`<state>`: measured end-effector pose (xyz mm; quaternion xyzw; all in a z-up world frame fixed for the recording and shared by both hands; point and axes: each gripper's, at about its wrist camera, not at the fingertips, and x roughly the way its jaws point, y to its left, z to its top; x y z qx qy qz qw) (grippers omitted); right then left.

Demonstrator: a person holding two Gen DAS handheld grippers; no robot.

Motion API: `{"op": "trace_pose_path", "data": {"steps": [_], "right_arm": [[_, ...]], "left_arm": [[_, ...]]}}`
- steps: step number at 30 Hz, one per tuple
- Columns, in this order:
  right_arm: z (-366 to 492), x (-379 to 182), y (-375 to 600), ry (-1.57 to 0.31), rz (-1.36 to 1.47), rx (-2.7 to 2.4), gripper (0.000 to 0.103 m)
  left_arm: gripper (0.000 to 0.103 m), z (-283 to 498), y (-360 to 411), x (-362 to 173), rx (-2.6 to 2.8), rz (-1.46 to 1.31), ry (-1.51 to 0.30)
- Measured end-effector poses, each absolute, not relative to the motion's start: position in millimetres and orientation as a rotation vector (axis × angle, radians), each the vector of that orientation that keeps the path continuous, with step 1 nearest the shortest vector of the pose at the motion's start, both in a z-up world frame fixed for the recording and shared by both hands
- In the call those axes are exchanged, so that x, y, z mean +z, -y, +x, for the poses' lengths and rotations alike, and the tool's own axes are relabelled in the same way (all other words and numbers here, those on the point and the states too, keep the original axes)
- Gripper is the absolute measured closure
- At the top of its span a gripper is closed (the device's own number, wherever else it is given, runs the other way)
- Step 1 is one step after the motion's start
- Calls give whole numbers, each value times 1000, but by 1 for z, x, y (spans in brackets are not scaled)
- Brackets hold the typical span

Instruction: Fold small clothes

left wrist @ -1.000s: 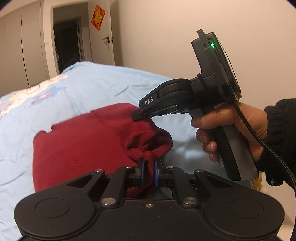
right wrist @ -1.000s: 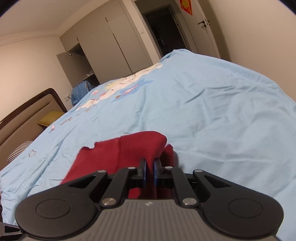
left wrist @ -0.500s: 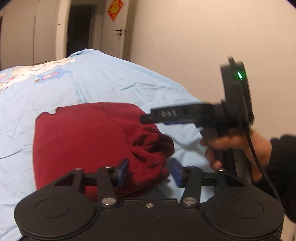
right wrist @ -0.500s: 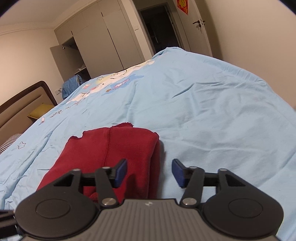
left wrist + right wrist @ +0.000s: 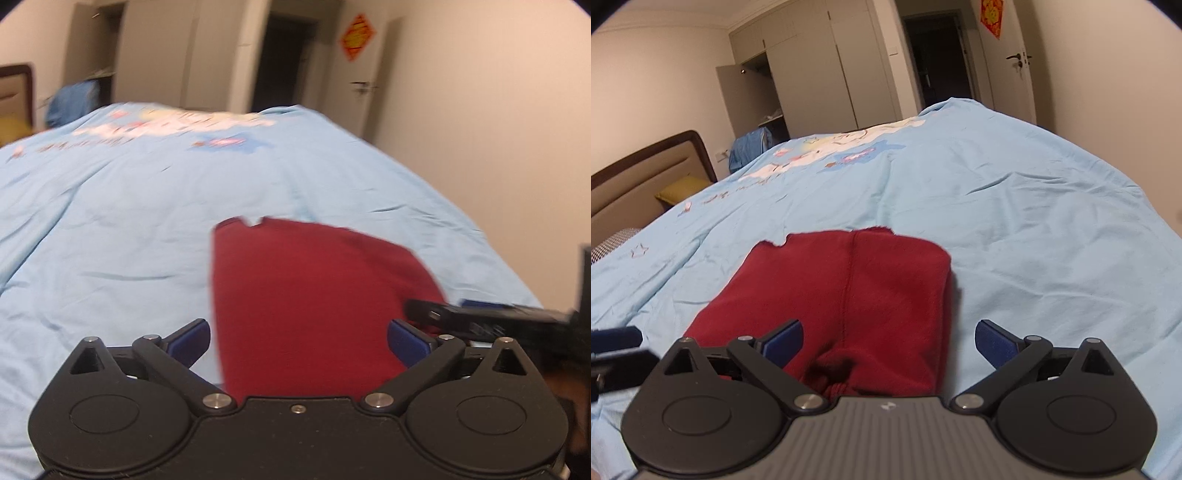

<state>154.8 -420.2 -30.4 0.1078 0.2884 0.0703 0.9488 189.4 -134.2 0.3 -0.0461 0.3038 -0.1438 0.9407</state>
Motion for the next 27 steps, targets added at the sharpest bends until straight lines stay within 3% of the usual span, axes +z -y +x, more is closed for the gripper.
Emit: {"op": "trace_pose_path", "data": {"steps": [11, 27], "right_arm": [[124, -51, 433, -629, 217, 73, 0], [117, -40, 451, -560, 282, -34, 0]], "left_arm": [[1, 201, 105, -33, -203, -173, -777], [1, 199, 104, -34, -188, -200, -800]]}}
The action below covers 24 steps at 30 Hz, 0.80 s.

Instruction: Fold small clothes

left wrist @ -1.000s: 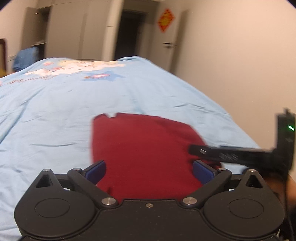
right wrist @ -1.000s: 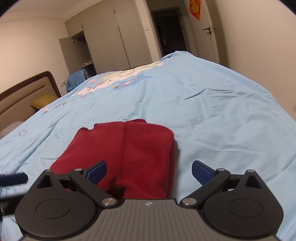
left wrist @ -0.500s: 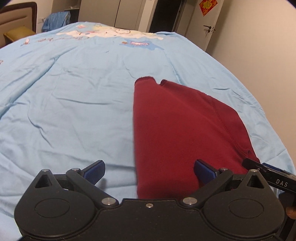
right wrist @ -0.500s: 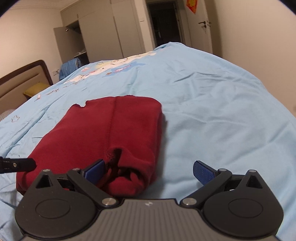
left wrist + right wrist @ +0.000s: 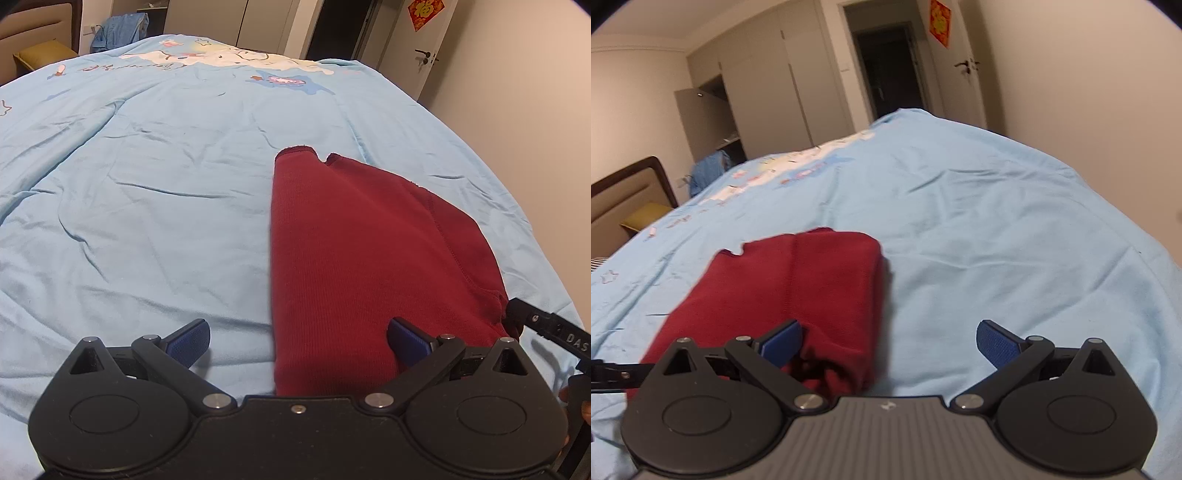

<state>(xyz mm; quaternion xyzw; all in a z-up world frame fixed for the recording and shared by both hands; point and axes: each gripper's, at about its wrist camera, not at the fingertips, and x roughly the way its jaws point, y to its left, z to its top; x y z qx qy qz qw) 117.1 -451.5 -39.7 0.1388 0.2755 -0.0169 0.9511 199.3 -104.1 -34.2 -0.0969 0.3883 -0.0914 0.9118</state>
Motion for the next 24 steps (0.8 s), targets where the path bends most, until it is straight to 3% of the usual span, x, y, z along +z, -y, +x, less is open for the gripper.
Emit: {"op": "trace_pose_path", "data": {"steps": [6, 18, 21, 24], "right_arm": [[118, -58, 457, -619, 307, -78, 0], [142, -42, 460, -532, 354, 13, 2], [162, -41, 462, -534, 391, 48, 14], [181, -41, 460, -541, 414, 79, 32]], "left_arm": [[1, 199, 103, -35, -190, -204, -804], [1, 201, 101, -38, -188, -214, -816], [1, 201, 101, -38, -187, -207, -817], [1, 203, 103, -37, -185, -199, -819]]}}
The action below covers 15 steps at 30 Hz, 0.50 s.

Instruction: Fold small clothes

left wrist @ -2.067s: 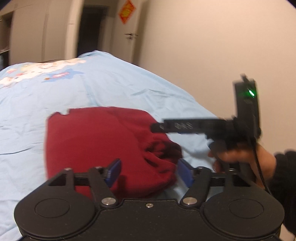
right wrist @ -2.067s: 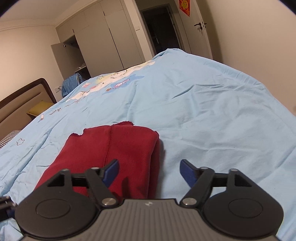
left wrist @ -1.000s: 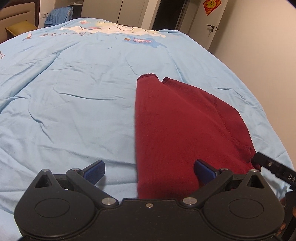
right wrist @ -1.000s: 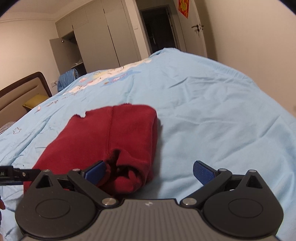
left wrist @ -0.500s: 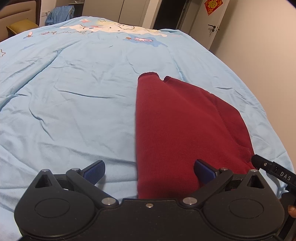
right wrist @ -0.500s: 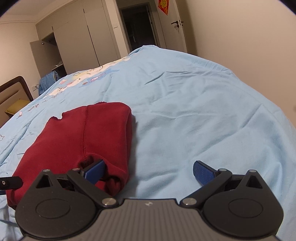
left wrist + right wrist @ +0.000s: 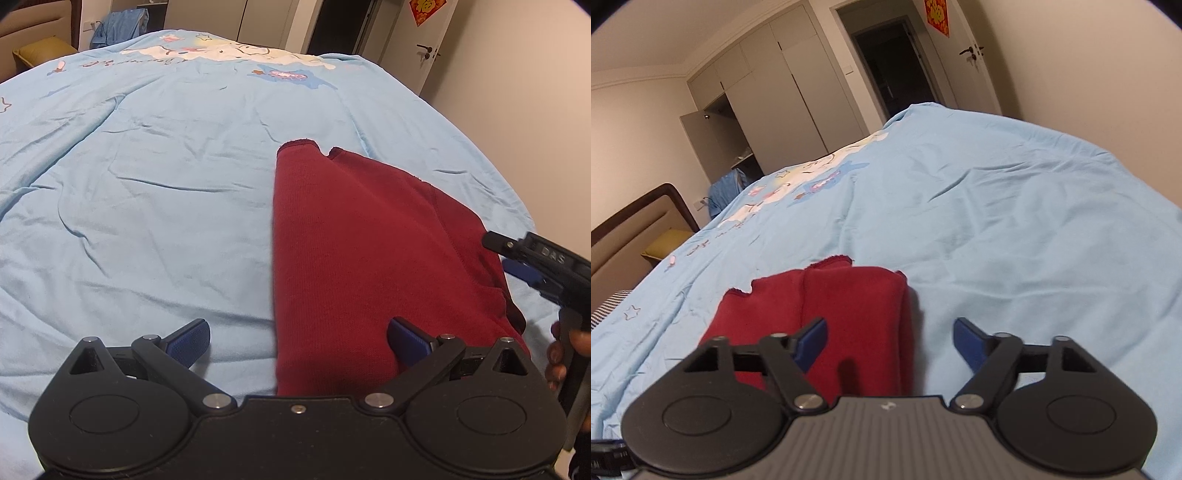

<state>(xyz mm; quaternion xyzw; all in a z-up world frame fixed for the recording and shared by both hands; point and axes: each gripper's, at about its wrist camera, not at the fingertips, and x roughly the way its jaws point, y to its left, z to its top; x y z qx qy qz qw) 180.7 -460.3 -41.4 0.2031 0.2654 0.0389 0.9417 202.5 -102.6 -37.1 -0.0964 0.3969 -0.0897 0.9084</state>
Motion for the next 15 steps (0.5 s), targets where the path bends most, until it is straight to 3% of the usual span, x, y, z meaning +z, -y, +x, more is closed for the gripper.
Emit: {"op": "trace_pose_path", "data": {"steps": [2, 6, 8, 9, 15], "right_arm": [[191, -41, 457, -545, 400, 92, 47], [205, -41, 449, -555, 393, 112, 56], [209, -40, 444, -552, 366, 110, 80], [209, -38, 441, -543, 346, 112, 86], [208, -26, 429, -473, 204, 127, 91]], "left_arm": [[1, 203, 103, -37, -184, -197, -822], [1, 203, 103, -37, -184, -194, -823], [1, 203, 104, -37, -184, -194, -824], [1, 203, 104, -37, -184, -193, -824], [1, 203, 104, -37, -183, -193, -824]]}}
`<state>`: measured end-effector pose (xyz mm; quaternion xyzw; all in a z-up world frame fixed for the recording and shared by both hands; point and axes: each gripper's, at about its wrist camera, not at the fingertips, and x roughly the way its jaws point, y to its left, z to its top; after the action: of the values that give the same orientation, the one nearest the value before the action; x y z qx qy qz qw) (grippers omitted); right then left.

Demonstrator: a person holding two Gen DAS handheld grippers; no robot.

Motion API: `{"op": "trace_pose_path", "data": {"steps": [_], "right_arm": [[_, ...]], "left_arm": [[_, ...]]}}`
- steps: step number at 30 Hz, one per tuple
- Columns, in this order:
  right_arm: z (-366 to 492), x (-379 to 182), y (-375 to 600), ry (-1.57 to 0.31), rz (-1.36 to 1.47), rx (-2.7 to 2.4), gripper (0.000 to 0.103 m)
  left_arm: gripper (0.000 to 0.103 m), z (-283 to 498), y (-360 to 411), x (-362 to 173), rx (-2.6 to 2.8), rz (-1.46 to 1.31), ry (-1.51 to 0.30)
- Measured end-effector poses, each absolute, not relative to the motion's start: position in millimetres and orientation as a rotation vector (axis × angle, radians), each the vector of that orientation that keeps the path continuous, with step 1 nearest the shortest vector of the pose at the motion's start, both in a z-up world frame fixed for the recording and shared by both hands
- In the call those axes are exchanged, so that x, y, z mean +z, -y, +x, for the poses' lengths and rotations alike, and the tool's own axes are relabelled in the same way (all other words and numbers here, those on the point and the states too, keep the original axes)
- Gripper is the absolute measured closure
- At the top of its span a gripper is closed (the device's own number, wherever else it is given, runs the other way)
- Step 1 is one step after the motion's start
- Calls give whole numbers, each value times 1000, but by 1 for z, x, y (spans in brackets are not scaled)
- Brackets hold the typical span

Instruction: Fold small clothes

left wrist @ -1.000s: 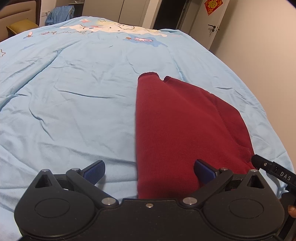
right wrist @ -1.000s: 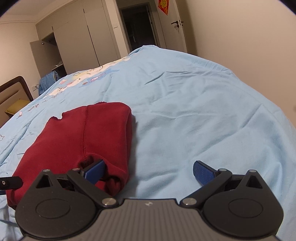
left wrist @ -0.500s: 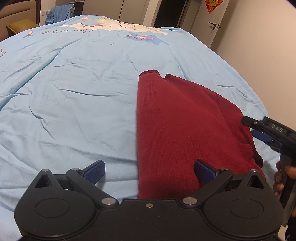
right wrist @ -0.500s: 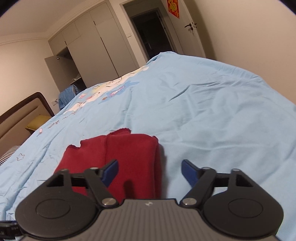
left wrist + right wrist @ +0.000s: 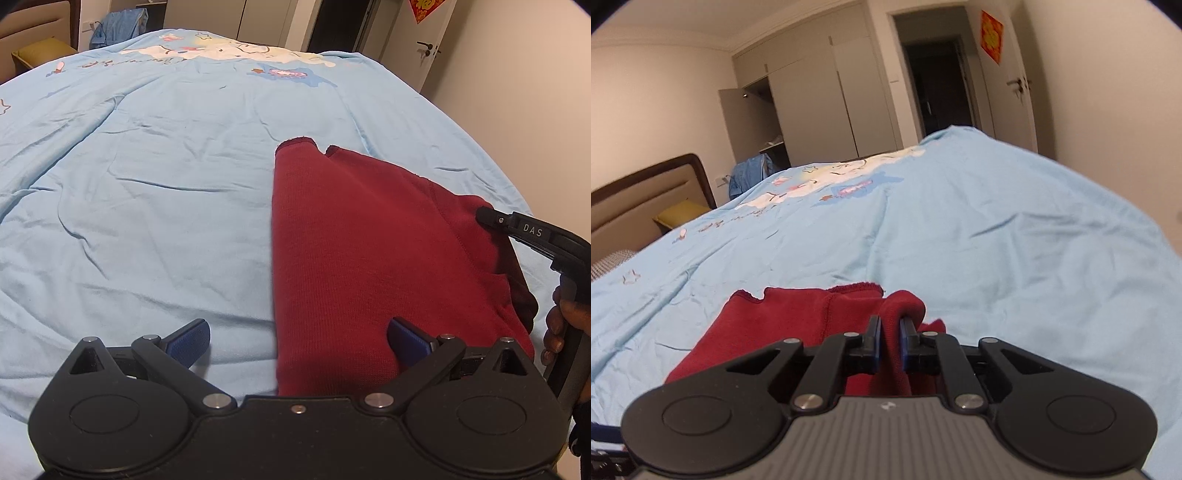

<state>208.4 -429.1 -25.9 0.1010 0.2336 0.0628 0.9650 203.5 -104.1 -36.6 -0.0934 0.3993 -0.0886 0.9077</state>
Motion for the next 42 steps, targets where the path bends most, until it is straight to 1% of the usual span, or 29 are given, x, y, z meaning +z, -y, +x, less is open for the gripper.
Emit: {"op": "trace_pose_path", "data": {"steps": [4, 6, 8, 9, 12, 14, 17, 24, 25, 26, 27, 29, 32, 35, 42], "right_arm": [[217, -35, 434, -521, 207, 100, 91], [219, -44, 440, -552, 234, 90, 81], [218, -52, 446, -564, 276, 71, 51], [217, -54, 449, -563, 306, 70, 47], [215, -59, 457, -568, 360, 77, 39], [213, -62, 458, -572, 373, 78, 29], [211, -67, 461, -579, 400, 90, 24], [205, -79, 462, -564, 415, 101, 24], [204, -79, 462, -561, 414, 102, 27], [203, -79, 462, -559, 414, 107, 33], [203, -79, 462, -557, 415, 116, 36], [201, -79, 460, -552, 413, 133, 48], [201, -78, 456, -551, 400, 154, 57], [201, -79, 453, -550, 389, 158, 59], [198, -84, 453, -537, 390, 163, 58]], "left_arm": [[1, 204, 105, -37, -184, -192, -825], [1, 204, 104, -37, -185, -193, -825], [1, 204, 104, -38, -186, -199, -827], [1, 205, 104, -38, -186, -202, -828], [1, 205, 105, -39, -185, -204, -830], [1, 205, 104, -39, -184, -204, -830], [1, 206, 104, -40, -185, -208, -833], [1, 211, 102, -38, -208, -201, -836], [1, 212, 101, -37, -214, -202, -832], [1, 214, 100, -35, -216, -205, -827], [1, 215, 99, -34, -215, -208, -821], [1, 220, 96, -30, -209, -215, -809], [1, 229, 93, -25, -199, -224, -797], [1, 239, 91, -22, -186, -219, -797], [1, 260, 93, -25, -186, -182, -821]]}}
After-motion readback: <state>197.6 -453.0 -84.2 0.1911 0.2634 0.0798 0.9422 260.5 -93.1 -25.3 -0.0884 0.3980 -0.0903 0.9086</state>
